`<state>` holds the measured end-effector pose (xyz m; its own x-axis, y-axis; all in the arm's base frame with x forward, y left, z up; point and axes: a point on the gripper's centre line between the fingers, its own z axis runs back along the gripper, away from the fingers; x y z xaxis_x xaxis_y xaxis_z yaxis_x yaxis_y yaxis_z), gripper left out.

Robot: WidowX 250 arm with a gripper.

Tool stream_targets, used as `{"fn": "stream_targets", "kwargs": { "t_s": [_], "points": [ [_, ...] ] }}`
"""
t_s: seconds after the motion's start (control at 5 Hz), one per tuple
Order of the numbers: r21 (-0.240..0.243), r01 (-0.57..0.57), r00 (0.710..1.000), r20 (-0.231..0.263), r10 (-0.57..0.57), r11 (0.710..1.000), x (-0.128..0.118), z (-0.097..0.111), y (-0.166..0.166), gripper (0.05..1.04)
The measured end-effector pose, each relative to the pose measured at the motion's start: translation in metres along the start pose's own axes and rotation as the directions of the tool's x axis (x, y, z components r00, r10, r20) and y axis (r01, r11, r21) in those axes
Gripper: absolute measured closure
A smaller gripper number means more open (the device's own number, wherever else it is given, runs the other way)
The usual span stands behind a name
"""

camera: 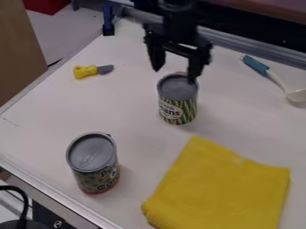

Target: Move the can to the bottom side of the table

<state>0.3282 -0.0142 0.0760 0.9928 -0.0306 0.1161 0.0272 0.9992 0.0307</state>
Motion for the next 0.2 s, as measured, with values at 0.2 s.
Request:
{"fn": "stream_targets", "kwargs": {
  "t_s": [0.2],
  "points": [
    [-0.004, 0.0, 1.0, -0.01, 0.0, 1.0, -0.0025, -0.0102, -0.0418, 0.083]
  ]
}}
